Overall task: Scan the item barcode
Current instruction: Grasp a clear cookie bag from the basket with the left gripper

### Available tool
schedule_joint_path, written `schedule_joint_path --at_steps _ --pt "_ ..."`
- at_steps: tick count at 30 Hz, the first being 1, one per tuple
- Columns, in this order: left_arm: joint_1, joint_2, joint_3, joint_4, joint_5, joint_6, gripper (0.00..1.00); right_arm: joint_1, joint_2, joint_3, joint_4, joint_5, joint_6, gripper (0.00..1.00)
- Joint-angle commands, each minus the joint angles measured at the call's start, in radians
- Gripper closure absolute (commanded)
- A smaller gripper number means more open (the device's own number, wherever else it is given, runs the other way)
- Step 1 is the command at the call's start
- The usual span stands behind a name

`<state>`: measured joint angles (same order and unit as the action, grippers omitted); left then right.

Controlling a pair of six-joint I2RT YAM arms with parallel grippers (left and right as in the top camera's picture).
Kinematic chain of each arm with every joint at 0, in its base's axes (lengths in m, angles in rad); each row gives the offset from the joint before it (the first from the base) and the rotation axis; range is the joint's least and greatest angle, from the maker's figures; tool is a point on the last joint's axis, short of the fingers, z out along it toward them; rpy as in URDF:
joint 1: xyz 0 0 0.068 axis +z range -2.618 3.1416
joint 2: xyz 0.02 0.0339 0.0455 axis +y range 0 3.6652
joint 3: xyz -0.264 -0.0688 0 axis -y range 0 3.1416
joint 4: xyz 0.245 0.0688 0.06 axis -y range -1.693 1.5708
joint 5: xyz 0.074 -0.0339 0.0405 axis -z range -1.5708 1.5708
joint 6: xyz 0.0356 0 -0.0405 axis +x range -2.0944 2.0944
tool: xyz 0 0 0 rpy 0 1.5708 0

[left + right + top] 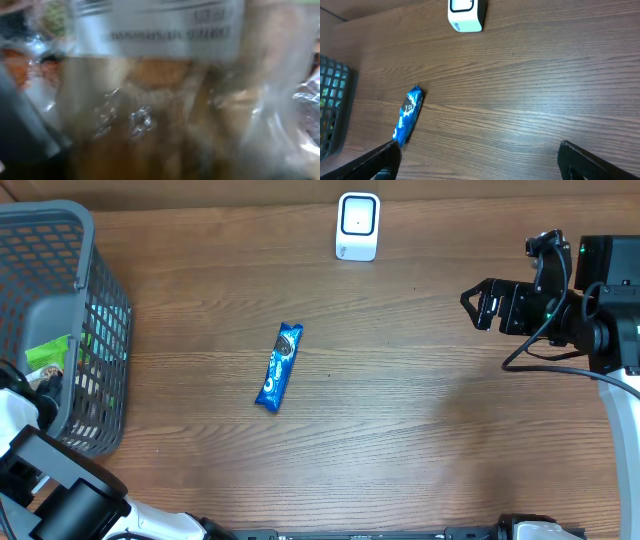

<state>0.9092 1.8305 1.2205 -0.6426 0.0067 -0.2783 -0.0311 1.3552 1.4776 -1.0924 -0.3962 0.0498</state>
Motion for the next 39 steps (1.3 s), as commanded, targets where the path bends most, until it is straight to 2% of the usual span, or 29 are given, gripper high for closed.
schedule_joint_path --at_steps 1,3,6,7,12,16,21,25,30,36,39 --pt "-0.001 -0.011 -0.039 0.006 0.003 0.008 0.56 0.000 -0.003 0.021 0.005 -0.010 0.003 0.00" --pt "-0.001 -0.011 -0.026 0.000 0.026 0.008 0.74 0.000 -0.003 0.021 0.005 -0.010 0.003 0.00" --pt "-0.001 -0.011 0.028 -0.050 0.054 0.004 0.94 0.000 -0.003 0.021 0.005 -0.010 0.003 0.00" --pt "-0.001 -0.011 0.071 -0.092 0.055 -0.009 0.96 0.000 -0.003 0.021 0.005 -0.010 0.003 0.00" --pt "-0.001 -0.011 0.307 -0.282 0.058 -0.021 0.96 0.000 -0.003 0.021 0.005 -0.010 0.003 0.00" --pt "-0.002 -0.011 0.602 -0.522 0.088 -0.019 0.96 0.000 -0.003 0.021 0.005 -0.010 0.003 0.00" --pt "-0.041 -0.011 0.935 -0.748 0.107 0.044 0.96 0.000 -0.003 0.021 0.005 -0.010 0.003 0.00" --pt "-0.120 -0.013 1.112 -0.871 0.113 0.095 0.96 0.000 -0.003 0.021 0.005 -0.010 0.003 0.00" --pt "-0.309 -0.013 1.247 -0.978 0.126 0.164 0.96 0.000 -0.003 0.021 0.006 -0.010 0.003 0.00" --pt "-0.573 -0.012 1.229 -1.019 0.125 0.271 0.96 0.000 -0.003 0.021 0.001 -0.010 0.003 0.00" --pt "-0.703 -0.011 1.183 -1.012 0.124 0.280 0.96 0.000 -0.003 0.021 0.001 -0.010 0.003 0.00"
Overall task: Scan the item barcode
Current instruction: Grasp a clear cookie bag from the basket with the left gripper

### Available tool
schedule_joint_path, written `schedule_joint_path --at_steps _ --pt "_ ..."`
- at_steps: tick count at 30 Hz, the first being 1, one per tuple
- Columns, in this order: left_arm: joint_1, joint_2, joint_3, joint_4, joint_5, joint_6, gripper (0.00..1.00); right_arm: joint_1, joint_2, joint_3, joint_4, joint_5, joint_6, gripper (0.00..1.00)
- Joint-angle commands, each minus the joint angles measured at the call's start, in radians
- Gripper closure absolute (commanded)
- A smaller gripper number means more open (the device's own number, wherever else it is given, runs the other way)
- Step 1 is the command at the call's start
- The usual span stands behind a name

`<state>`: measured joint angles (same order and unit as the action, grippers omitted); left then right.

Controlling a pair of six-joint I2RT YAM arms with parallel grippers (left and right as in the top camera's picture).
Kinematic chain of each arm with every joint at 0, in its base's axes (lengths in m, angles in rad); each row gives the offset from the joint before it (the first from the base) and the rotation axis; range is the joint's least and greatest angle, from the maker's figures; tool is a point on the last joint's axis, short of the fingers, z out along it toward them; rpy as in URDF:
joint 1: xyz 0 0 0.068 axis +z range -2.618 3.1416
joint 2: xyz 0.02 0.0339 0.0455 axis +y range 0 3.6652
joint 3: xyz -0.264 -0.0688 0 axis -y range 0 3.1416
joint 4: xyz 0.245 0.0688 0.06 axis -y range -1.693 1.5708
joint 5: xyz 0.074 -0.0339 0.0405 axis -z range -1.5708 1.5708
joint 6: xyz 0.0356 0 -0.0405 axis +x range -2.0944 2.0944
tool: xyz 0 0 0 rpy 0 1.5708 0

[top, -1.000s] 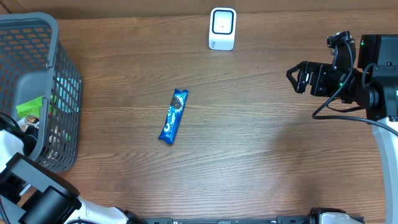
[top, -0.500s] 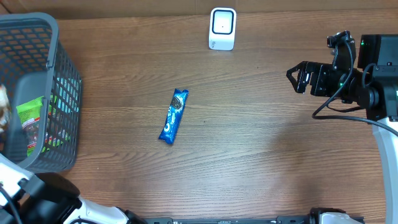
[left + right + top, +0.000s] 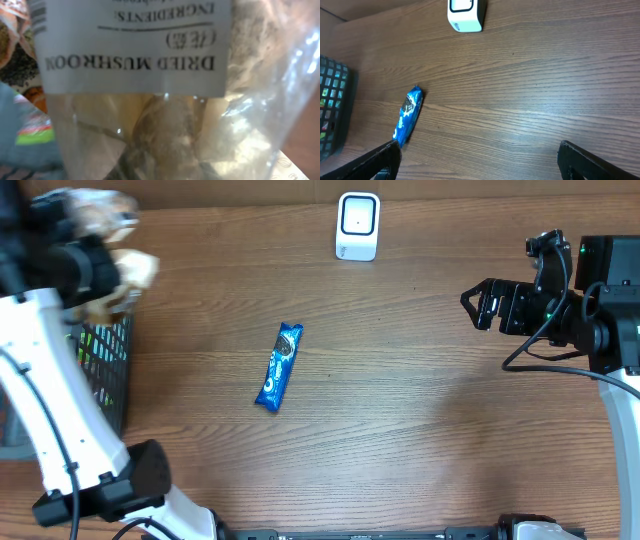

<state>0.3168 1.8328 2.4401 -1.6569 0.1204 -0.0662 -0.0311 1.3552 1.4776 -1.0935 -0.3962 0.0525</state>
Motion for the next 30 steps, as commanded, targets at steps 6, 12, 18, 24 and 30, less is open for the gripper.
schedule_joint_path --at_steps 6,12,18,24,30 --pt "-0.329 -0.013 -0.293 0.100 -0.026 0.049 0.96 0.000 -0.003 0.021 0.003 -0.010 0.000 0.00" --pt "-0.368 -0.013 -0.624 0.277 -0.058 0.037 0.96 0.000 -0.003 0.021 0.003 -0.010 0.000 0.00" --pt "-0.368 -0.013 -0.953 0.525 -0.050 0.097 0.96 0.000 -0.003 0.021 0.003 -0.010 0.000 0.00" --pt "-0.369 -0.013 -1.107 0.661 -0.049 0.097 0.90 0.000 -0.003 0.021 0.002 -0.010 0.000 0.00" --pt "-0.368 -0.013 -1.091 0.660 -0.049 0.097 0.12 0.000 -0.003 0.021 0.007 -0.010 0.000 0.00"
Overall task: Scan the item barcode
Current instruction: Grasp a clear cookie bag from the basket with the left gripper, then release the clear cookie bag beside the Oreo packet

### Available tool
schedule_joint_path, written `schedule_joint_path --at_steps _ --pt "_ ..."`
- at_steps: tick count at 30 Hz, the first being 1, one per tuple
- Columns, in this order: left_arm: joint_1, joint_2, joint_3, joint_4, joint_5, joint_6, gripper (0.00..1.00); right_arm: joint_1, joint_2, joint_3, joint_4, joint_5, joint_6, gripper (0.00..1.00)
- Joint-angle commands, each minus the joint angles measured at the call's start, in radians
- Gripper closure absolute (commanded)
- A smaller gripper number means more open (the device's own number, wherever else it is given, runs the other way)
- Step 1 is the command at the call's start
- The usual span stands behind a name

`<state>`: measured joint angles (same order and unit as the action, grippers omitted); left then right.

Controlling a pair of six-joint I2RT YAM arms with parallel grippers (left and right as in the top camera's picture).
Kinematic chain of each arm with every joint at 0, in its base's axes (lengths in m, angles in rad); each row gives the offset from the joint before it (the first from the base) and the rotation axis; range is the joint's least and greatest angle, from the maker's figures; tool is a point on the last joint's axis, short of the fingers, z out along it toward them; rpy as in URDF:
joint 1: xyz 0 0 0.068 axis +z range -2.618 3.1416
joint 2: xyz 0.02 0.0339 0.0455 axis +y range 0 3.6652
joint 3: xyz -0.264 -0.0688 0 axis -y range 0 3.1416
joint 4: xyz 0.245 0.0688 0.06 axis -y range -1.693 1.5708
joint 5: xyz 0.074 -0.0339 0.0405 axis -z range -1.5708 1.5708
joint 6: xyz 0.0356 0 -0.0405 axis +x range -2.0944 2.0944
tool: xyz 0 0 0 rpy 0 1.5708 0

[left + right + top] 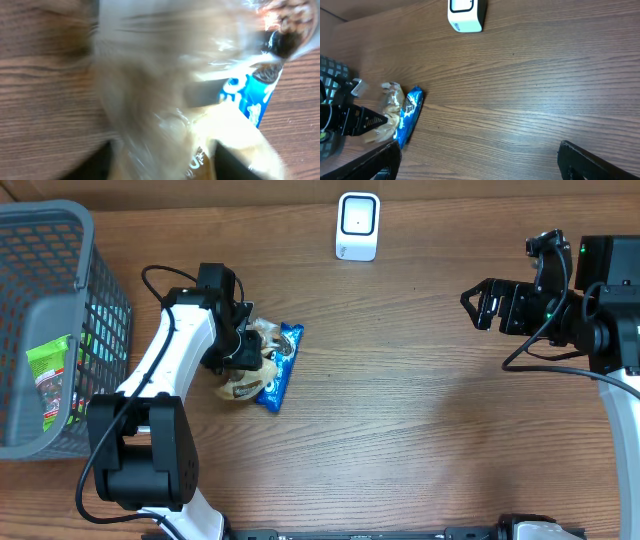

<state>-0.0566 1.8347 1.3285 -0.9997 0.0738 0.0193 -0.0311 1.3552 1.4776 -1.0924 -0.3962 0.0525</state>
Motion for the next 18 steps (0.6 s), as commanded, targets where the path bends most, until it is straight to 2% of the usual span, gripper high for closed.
schedule_joint_path --at_steps 1,6,11,14,18 --pt "0.006 -0.015 0.034 -0.003 -0.003 0.011 0.09 0.000 -0.003 0.021 0.006 -0.009 0.000 0.00" --pt "0.006 -0.016 0.228 -0.114 -0.003 0.011 0.11 0.000 -0.003 0.021 0.006 -0.010 0.000 0.00" --pt "0.035 -0.016 0.607 -0.286 -0.013 -0.002 0.12 0.000 -0.003 0.021 0.006 -0.009 0.000 0.00" --pt "0.106 -0.016 0.876 -0.378 -0.064 -0.063 0.11 0.000 -0.003 0.021 0.005 -0.010 0.000 0.00" --pt "0.242 -0.016 1.086 -0.452 -0.086 -0.109 0.11 0.000 -0.003 0.021 -0.002 -0.010 0.000 0.00"
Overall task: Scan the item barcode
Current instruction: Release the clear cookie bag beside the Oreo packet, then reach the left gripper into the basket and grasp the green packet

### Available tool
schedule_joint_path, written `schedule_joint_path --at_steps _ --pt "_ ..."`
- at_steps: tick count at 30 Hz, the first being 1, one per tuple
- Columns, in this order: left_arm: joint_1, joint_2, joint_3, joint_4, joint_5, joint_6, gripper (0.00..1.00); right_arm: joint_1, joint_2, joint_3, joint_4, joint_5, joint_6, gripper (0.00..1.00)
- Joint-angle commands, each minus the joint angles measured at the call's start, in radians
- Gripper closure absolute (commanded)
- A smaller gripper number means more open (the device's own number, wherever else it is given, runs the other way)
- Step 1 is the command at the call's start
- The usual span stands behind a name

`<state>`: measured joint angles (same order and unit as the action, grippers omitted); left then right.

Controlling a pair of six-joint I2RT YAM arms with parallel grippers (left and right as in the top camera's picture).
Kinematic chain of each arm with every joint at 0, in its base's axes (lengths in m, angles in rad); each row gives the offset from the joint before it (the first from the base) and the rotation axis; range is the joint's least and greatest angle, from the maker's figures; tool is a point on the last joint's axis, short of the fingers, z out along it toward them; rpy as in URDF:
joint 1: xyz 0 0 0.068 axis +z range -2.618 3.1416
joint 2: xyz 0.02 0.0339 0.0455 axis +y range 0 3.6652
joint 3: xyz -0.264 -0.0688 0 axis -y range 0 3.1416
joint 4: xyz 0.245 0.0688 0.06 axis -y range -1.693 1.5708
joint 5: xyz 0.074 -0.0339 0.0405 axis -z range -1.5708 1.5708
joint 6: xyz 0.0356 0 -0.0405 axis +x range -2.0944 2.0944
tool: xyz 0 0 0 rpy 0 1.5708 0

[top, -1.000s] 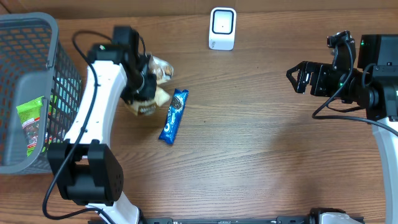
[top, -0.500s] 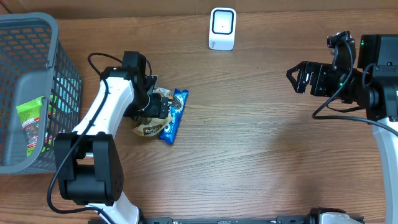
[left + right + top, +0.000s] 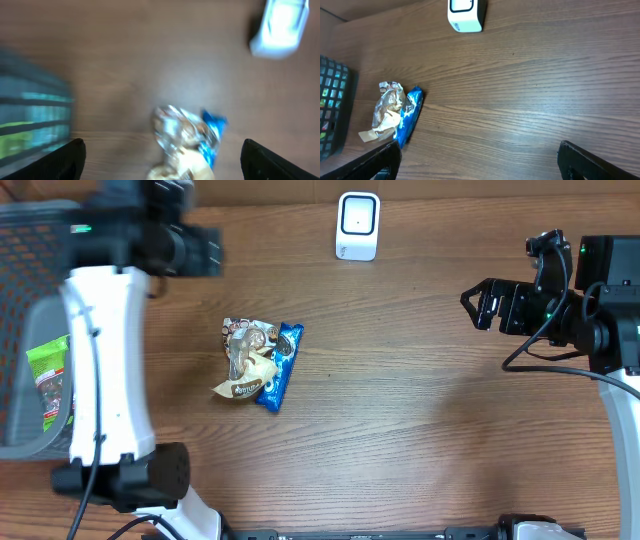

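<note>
A clear bag of dried mushrooms [image 3: 243,360] lies on the wooden table, touching the left side of a blue Oreo pack [image 3: 279,367]. The white scanner [image 3: 358,225] stands at the back edge. My left gripper [image 3: 205,250] hangs high over the back left, open and empty; its wrist view is blurred and shows the bag [image 3: 177,132], the Oreo pack [image 3: 212,137] and the scanner [image 3: 280,25] far below. My right gripper [image 3: 478,305] hovers at the right, open and empty, well away from both packs [image 3: 387,110].
A grey mesh basket [image 3: 60,240] holding a green packet [image 3: 48,370] fills the left edge. Bare wood lies between the packs and the right arm.
My left gripper was down at the table with the mushroom bag in it, beside the Oreo pack. Now the bag lies there alone and the gripper is open, raised and further back left.
My left gripper was inside the basket against the mushroom bag. Then it held the bag up over the basket's rim. Then it had the bag down on the table next to the Oreo pack, where it now lies released. The right arm stayed still.
</note>
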<state>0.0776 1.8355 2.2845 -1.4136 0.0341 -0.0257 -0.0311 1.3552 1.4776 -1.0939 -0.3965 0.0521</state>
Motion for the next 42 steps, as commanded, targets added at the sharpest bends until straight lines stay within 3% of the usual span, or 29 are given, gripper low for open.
schedule_joint_path --at_steps 1,3,7,15,25,42 --pt "0.139 -0.016 0.155 -0.051 -0.046 -0.074 0.11 0.000 -0.003 0.021 -0.002 -0.009 0.000 0.00" --pt "0.278 -0.016 0.200 -0.089 -0.046 -0.094 0.11 0.000 -0.003 0.021 -0.001 -0.009 0.000 0.00" --pt "0.431 -0.007 0.177 -0.097 -0.109 -0.090 0.12 0.000 -0.003 0.021 0.000 -0.009 0.000 0.00" --pt "0.606 0.060 0.033 -0.075 -0.146 -0.159 0.15 0.000 -0.003 0.021 0.005 -0.009 0.000 0.00" --pt "0.643 0.223 -0.212 0.106 -0.149 -0.214 0.18 0.000 -0.003 0.021 0.011 -0.009 0.000 0.00" --pt "0.642 0.556 -0.234 0.165 -0.149 -0.144 0.20 0.000 -0.003 0.021 0.011 -0.009 0.001 0.00"
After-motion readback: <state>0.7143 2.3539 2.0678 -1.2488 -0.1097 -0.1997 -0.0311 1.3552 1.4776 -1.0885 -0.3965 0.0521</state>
